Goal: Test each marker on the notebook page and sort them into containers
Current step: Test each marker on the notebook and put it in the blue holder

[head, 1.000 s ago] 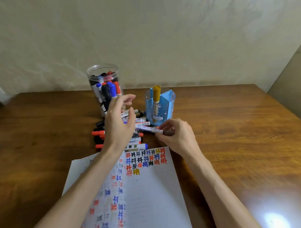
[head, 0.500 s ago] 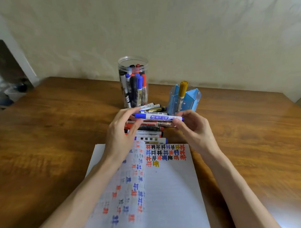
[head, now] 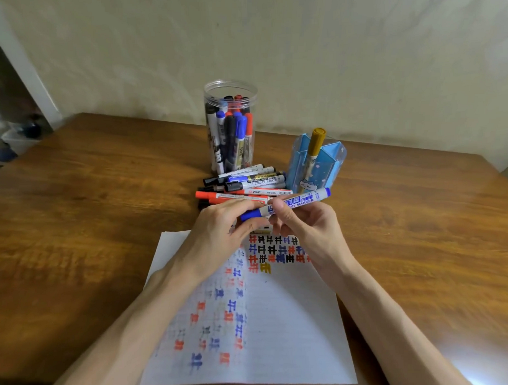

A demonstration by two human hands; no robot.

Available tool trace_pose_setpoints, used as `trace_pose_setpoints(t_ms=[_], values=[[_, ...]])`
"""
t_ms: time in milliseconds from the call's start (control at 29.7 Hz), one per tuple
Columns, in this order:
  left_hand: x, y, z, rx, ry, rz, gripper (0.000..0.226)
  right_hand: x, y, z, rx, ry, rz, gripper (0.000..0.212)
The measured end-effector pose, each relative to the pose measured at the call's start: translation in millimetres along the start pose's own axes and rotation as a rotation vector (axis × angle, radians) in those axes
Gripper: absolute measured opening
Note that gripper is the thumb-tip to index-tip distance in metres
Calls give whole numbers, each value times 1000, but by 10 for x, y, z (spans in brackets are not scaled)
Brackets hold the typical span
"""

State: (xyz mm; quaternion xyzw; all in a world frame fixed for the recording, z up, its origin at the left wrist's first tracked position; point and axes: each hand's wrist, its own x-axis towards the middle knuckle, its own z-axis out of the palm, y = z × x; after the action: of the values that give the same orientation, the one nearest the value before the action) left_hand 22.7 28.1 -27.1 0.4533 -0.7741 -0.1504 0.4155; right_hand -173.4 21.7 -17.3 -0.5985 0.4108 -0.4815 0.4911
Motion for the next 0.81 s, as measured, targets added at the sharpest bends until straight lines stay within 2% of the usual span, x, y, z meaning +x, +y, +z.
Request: trace_pose_setpoints(t_ms=[101,235,471,807], values=[[-2,5,-5,39,-20,-30,40,16,15,0,-39,15,-37,24],[16,59,-16,-103,-97,-157,24,13,21,-17,-42,28,-32,31],[48,89,-69,-200,-203,-202,21,27,25,-43,-42,-2,-26,31],[60,123,-163,-489,-357,-324,24,0,-24,-94,-66,-91,-95,19]])
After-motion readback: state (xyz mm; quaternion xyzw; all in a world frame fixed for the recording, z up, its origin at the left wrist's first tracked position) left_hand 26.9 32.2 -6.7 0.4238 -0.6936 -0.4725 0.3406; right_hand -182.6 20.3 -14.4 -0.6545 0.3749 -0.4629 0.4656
